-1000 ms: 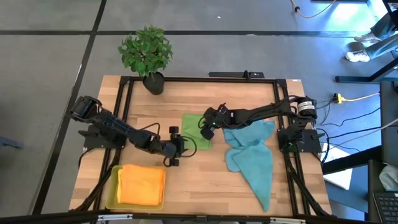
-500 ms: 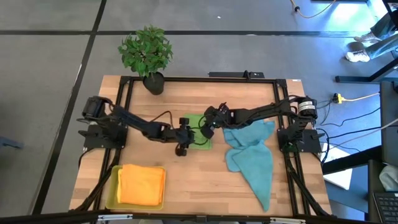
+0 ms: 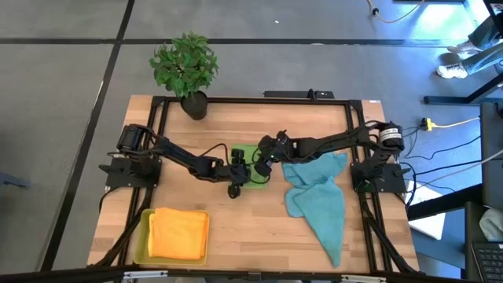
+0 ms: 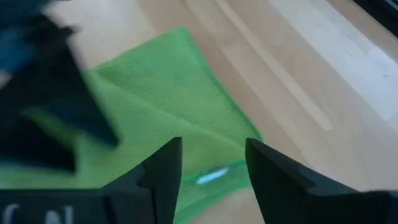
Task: Fold microfiber towels
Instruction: Fold the green microfiber cloth
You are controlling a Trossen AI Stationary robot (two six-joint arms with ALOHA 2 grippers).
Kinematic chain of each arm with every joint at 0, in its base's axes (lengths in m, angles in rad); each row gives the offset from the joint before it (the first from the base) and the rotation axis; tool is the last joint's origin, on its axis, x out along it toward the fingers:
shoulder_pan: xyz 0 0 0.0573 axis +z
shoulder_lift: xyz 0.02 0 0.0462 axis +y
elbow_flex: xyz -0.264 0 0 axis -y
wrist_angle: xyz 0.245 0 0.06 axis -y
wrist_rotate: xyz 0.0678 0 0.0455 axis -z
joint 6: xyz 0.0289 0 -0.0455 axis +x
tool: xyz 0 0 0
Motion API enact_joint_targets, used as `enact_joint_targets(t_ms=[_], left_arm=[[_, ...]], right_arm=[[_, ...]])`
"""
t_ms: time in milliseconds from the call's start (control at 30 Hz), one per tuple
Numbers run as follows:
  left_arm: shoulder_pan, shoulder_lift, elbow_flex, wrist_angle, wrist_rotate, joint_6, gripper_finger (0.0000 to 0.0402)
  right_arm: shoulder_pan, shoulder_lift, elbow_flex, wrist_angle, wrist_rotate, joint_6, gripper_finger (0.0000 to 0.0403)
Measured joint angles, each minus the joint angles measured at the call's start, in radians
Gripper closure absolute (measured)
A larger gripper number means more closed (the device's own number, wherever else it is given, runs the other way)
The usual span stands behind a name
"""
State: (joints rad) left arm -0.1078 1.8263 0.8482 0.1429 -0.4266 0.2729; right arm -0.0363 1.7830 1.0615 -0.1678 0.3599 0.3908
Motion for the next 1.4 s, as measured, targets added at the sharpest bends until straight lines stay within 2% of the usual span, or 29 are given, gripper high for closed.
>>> enact_joint_targets(t_ms=[300,433,567,700,800,933,1133,1400], left_arm=[[0.01,0.0,0.0,0.0,-0.001,0.0,0.0221],[0.01,0.0,0.0,0.0,-0.001,0.003,0.0221],[0.01,0.0,0.0,0.0,0.0,0.002,0.0221],[0.016,0.0,-0.001,0.004,0.002,0.002,0.0221],[0.029,0.0,-0.001,0.004,0.005,-0.001,0.0221],[0.043,0.0,-0.001,0.004,0.029,-0.019,0.0221],[0.051,0.0,-0.001,0.004,0.06,-0.03,0.0221],[0.05,0.024,0.0,0.018,0.068,-0.012,0.0233]], right_arm=[[0.136,-0.075,-0.003,-0.047,0.011,-0.024,0.0258],[0.198,-0.092,-0.06,0.018,0.042,-0.07,0.0278],[0.218,-0.16,-0.227,0.248,-0.007,-0.077,0.0316],[0.212,-0.191,-0.436,0.65,-0.095,-0.077,0.0363],[0.208,-0.162,-0.538,0.896,-0.131,-0.061,0.0394],[0.207,-0.079,-0.584,1.098,-0.155,-0.05,0.0396],[0.206,0.046,-0.494,1.062,-0.22,-0.032,0.0398],[0.193,0.126,-0.355,0.823,-0.232,-0.008,0.0398]])
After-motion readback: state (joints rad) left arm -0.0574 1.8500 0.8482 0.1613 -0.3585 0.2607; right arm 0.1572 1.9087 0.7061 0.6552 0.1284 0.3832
